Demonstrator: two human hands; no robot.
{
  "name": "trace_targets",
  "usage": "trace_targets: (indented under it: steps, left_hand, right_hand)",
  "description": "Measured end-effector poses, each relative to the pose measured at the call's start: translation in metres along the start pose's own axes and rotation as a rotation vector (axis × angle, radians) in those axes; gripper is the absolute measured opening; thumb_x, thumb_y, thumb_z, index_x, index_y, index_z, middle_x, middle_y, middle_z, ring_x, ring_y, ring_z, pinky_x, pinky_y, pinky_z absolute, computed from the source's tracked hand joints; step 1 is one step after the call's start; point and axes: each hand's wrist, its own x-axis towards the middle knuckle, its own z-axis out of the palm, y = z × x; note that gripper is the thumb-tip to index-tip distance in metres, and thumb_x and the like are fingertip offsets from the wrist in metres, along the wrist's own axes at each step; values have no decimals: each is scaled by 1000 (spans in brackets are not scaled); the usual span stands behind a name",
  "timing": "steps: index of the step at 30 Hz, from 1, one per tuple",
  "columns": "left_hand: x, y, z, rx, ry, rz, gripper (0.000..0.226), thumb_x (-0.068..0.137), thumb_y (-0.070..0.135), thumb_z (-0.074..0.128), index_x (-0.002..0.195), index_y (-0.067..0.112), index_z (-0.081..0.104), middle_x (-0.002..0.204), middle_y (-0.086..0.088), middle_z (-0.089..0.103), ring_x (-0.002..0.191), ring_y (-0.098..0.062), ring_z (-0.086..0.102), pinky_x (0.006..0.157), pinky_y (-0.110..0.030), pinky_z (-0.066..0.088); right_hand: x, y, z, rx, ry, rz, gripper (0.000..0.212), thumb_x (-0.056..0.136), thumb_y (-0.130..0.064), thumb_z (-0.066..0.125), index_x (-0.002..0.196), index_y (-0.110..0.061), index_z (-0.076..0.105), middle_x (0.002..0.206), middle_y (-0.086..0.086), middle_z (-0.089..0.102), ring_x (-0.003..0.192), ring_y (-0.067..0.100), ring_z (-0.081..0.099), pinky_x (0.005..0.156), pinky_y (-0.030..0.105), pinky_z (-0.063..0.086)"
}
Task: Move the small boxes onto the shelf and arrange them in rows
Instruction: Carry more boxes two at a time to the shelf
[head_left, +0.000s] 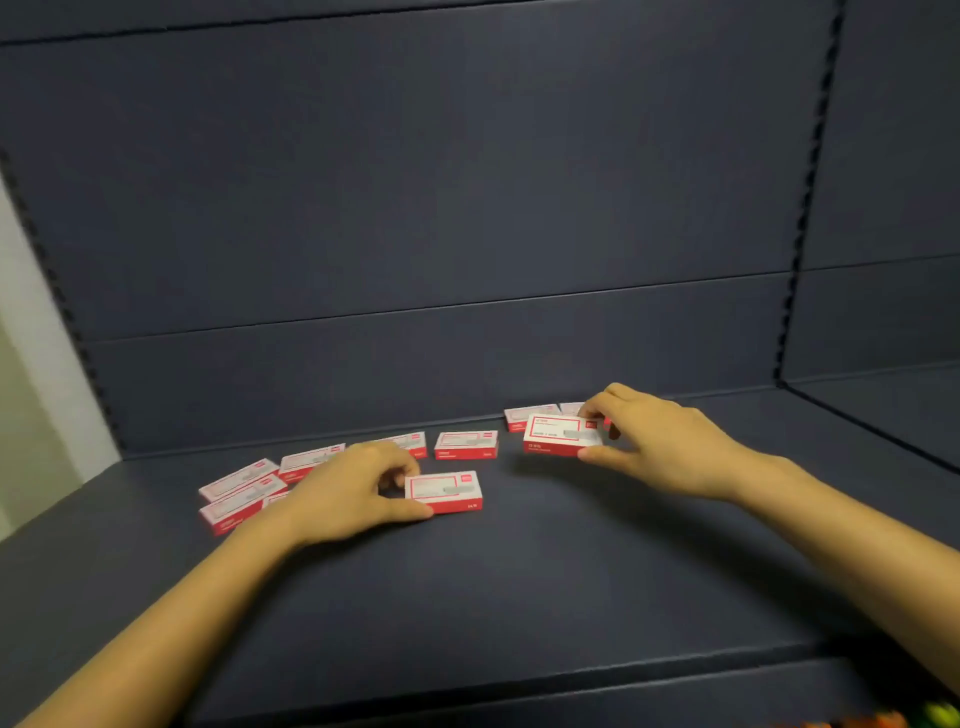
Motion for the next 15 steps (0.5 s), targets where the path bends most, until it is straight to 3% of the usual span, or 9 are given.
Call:
trace_targets:
  steps: [3, 6, 15]
  left_hand:
    - [8, 9, -5, 110, 97, 113, 38, 73, 57, 63, 102, 32, 58, 99, 15, 56, 88, -5, 51, 74, -23, 43]
    - [20, 33, -5, 58, 194, 236, 42, 72, 54, 66, 105, 27, 60, 101, 11, 59, 90, -8, 53, 78, -28, 45]
    - [53, 154, 20, -127, 169, 532, 39, 72, 49, 67, 103, 25, 63, 100, 9, 61, 88, -11, 55, 75, -31, 47]
  right_hand:
    - [-28, 4, -1, -7, 26, 77, 46, 88, -52, 48, 126, -27, 42, 127, -11, 46, 108, 12, 52, 80, 29, 46]
    - [-62, 14, -7, -26, 57, 163, 43, 87, -53, 49, 123, -30, 43, 123, -12, 48, 104, 10, 51, 75, 26, 44]
    - [-185, 63, -54, -134, 136, 451, 43, 87, -50, 50, 125, -30, 44, 122, -12, 48, 101, 10, 51, 70, 26, 40]
